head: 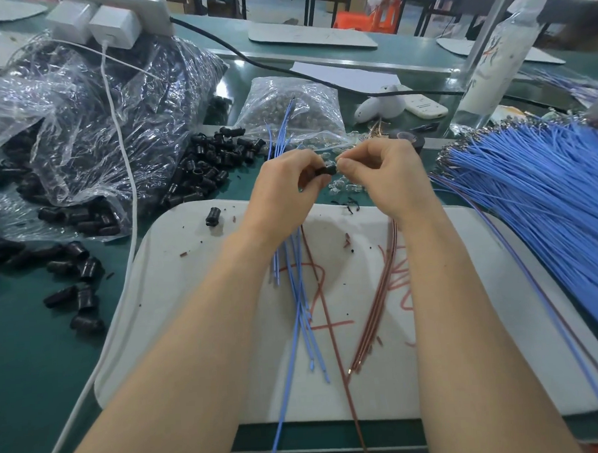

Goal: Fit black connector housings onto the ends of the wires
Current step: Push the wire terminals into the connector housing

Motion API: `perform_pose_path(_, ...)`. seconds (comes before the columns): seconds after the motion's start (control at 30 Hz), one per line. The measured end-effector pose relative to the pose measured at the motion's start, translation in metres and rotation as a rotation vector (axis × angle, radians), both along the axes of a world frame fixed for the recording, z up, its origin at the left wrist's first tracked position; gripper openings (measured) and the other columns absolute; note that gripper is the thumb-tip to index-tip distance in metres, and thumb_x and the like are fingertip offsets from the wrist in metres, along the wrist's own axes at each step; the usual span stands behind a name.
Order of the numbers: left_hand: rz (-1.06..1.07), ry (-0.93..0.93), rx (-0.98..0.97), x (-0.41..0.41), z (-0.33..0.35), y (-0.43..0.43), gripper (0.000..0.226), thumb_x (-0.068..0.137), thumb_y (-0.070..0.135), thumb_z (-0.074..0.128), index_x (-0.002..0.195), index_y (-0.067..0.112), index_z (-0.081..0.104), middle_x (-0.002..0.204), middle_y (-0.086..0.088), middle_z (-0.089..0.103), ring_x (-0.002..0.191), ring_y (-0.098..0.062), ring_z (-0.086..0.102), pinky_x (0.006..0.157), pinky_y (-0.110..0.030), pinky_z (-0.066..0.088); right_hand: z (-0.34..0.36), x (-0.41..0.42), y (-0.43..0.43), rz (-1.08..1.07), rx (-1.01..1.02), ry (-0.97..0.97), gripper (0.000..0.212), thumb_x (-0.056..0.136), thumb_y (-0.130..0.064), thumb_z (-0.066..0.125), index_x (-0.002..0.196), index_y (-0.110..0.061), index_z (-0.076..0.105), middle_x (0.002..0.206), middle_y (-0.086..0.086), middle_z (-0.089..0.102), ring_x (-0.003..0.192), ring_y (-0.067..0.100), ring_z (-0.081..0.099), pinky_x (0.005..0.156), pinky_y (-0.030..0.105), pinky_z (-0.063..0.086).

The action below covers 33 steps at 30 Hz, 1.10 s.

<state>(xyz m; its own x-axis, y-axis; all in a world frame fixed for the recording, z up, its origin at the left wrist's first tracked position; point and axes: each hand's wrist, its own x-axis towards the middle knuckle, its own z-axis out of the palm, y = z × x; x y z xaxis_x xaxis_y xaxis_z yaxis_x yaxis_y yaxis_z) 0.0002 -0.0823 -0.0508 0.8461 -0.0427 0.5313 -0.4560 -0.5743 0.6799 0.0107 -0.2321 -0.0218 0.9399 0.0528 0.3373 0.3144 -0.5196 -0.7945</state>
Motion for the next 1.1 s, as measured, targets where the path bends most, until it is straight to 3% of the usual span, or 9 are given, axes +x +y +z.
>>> perform_pose_path(0.27, -0.010, 0.100, 0.006, 0.002, -0.002, 0.000, 0.016, 0.087, 0.012, 0.063, 0.103, 0.013, 0.068, 0.075, 0.001, 0.060, 0.062, -0.011, 0.048, 0.066, -0.020, 0.041, -0.004, 0.002, 0.003, -0.007, 0.092, 0.044, 0.009, 0.085, -0.012, 0.070, 0.080, -0.020, 0.070, 0.072, -0.005, 0.067, 0.065, 0.003, 0.061, 0.075, 0.024, 0.053)
perform_pose_path(0.33, 0.004, 0.103, 0.018, 0.003, -0.003, 0.000, 0.015, 0.087, 0.014, 0.063, 0.102, 0.015, 0.068, 0.075, 0.003, 0.060, 0.061, -0.007, 0.047, 0.066, -0.021, 0.040, -0.005, 0.002, 0.006, -0.029, 0.057, 0.039, 0.003, 0.085, -0.014, 0.070, 0.085, -0.016, 0.072, 0.075, -0.002, 0.068, 0.070, 0.007, 0.062, 0.078, 0.026, 0.054)
perform_pose_path(0.5, 0.044, 0.100, 0.001, 0.003, -0.005, 0.000, 0.010, 0.084, 0.015, 0.066, 0.094, 0.015, 0.068, 0.079, 0.001, 0.065, 0.069, -0.015, 0.053, 0.073, -0.034, 0.050, -0.005, 0.002, 0.009, -0.057, -0.026, 0.000, 0.007, 0.084, -0.016, 0.070, 0.089, -0.013, 0.074, 0.078, 0.000, 0.070, 0.070, 0.007, 0.061, 0.076, 0.022, 0.051)
perform_pose_path(0.8, 0.018, 0.114, -0.028, 0.003, -0.005, -0.001, 0.008, 0.083, 0.014, 0.067, 0.091, 0.016, 0.068, 0.081, -0.001, 0.069, 0.069, -0.016, 0.056, 0.072, -0.032, 0.050, -0.009, 0.002, 0.008, -0.002, 0.126, 0.065, 0.007, 0.084, -0.011, 0.070, 0.083, -0.017, 0.071, 0.071, -0.006, 0.067, 0.064, 0.002, 0.060, 0.074, 0.022, 0.054)
perform_pose_path(0.93, 0.029, 0.146, -0.038, 0.003, -0.005, -0.003, 0.007, 0.084, 0.015, 0.067, 0.091, 0.017, 0.067, 0.070, 0.011, 0.061, 0.064, -0.008, 0.052, 0.072, -0.028, 0.048, -0.010, 0.002, 0.011, -0.024, 0.166, 0.084, 0.006, 0.085, -0.009, 0.068, 0.084, -0.014, 0.071, 0.072, -0.005, 0.067, 0.066, 0.002, 0.060, 0.075, 0.024, 0.054)
perform_pose_path(1.0, 0.056, 0.158, -0.021, 0.003, -0.005, -0.004, 0.009, 0.085, 0.016, 0.066, 0.095, 0.017, 0.067, 0.069, 0.013, 0.058, 0.066, -0.011, 0.054, 0.075, -0.030, 0.049, -0.010, 0.002, 0.014, -0.068, 0.103, 0.035, 0.007, 0.086, -0.010, 0.066, 0.090, -0.012, 0.071, 0.078, -0.003, 0.067, 0.073, 0.007, 0.061, 0.080, 0.025, 0.053)
perform_pose_path(1.1, 0.102, 0.154, -0.040, 0.003, -0.004, -0.002, 0.012, 0.088, 0.013, 0.062, 0.099, 0.015, 0.066, 0.073, 0.012, 0.058, 0.076, -0.016, 0.059, 0.079, -0.031, 0.051, -0.007, 0.000, 0.017, -0.152, 0.063, -0.094, 0.014, 0.090, -0.012, 0.062, 0.100, -0.010, 0.071, 0.085, -0.005, 0.066, 0.080, 0.005, 0.061, 0.080, 0.016, 0.050)
